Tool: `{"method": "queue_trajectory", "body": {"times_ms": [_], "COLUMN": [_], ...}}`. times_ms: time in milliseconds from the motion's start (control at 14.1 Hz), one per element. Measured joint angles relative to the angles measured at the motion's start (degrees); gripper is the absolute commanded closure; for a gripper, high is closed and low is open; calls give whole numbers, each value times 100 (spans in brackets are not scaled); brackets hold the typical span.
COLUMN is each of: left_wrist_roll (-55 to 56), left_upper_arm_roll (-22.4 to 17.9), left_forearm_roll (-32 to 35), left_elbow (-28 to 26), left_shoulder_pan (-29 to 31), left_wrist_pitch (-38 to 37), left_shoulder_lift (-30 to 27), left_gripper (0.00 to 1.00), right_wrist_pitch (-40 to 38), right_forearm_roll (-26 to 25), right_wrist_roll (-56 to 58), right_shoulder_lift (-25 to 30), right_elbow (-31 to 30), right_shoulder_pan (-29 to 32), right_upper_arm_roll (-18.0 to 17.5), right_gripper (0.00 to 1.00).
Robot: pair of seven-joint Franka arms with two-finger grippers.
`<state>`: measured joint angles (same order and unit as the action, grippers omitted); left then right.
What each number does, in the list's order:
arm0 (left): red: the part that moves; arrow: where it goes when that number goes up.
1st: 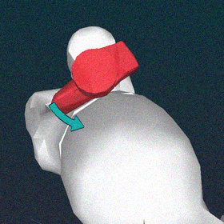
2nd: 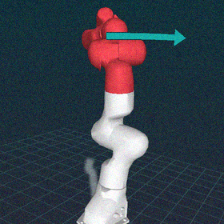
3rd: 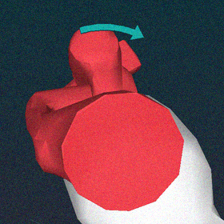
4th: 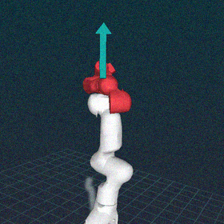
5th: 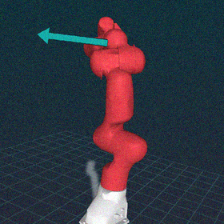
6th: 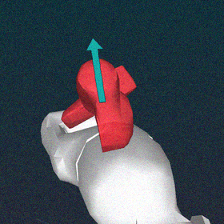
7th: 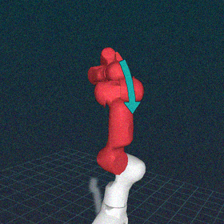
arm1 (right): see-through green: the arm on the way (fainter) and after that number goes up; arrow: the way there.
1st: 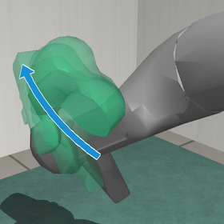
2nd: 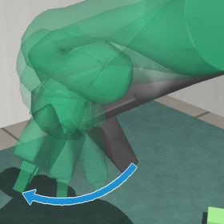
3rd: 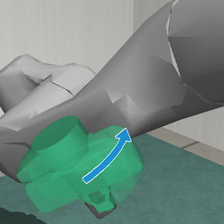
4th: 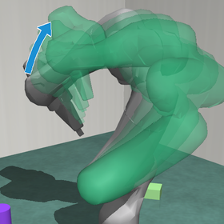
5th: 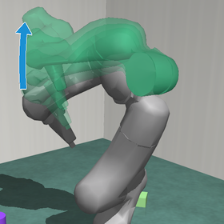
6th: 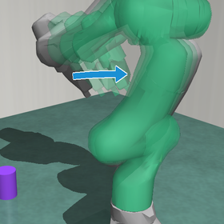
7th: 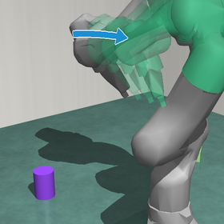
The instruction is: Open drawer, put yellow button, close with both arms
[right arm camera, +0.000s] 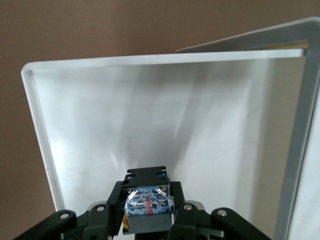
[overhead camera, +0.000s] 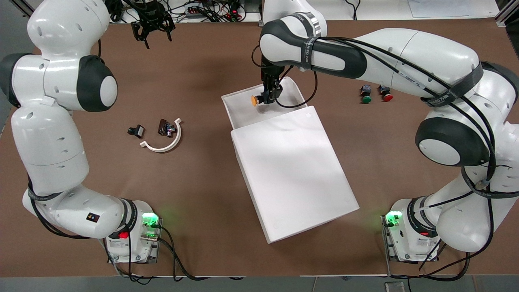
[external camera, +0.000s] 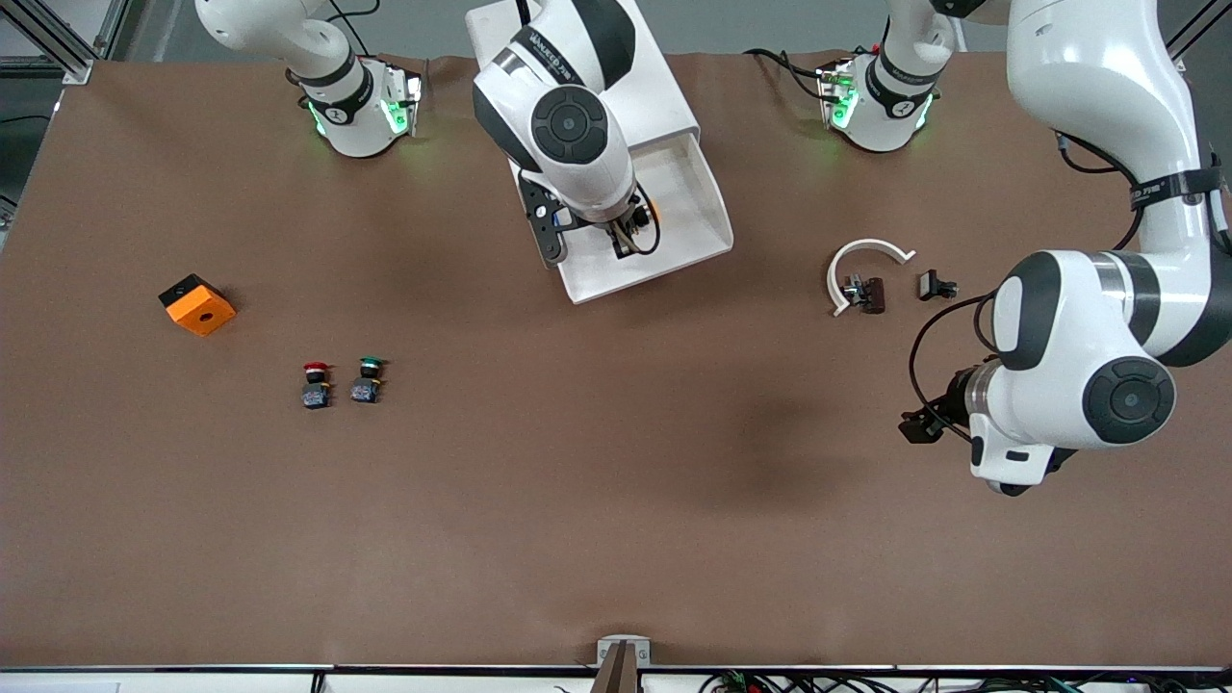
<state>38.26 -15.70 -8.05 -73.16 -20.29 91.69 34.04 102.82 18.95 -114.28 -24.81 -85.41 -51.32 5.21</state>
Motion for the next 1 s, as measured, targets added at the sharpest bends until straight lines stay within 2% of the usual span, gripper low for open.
{"method": "queue_trajectory", "body": {"times_ms": [213, 356, 427, 569, 854, 996], "left_wrist_roll": [-494, -894, -1018, -1200, -1677, -2003], "left_upper_arm_roll": [4, 10, 28, 114, 286, 428], "left_forearm_roll": [0, 0, 0, 0, 1, 6], "left_elbow": [-139, -337, -520, -1088, -2682, -3254], "left_shoulder_pan": [-16, -34, -41, -54, -75, -76], "left_wrist_pitch": [54, 199, 346, 747, 1744, 1993], "left_shoulder_lift": [-95, -222, -337, -671, -1571, -1923], "left_gripper": [0, 0, 0, 0, 0, 0], "right_wrist_pitch": [11, 11, 12, 12, 11, -65], "right_forearm_roll": [-2, -25, -31, -37, -63, -84], "right_wrist_roll": [0, 0, 0, 0, 0, 0], "right_shoulder_lift": [-29, -36, -43, -60, -66, -65], "right_elbow": [0, 2, 2, 7, 152, 353], "right_shoulder_pan": [-1, -2, -4, -15, -44, -44], "right_upper_arm_roll": [4, 5, 5, 5, 4, 28], "right_gripper": [68, 54, 29, 0, 0, 0]}}
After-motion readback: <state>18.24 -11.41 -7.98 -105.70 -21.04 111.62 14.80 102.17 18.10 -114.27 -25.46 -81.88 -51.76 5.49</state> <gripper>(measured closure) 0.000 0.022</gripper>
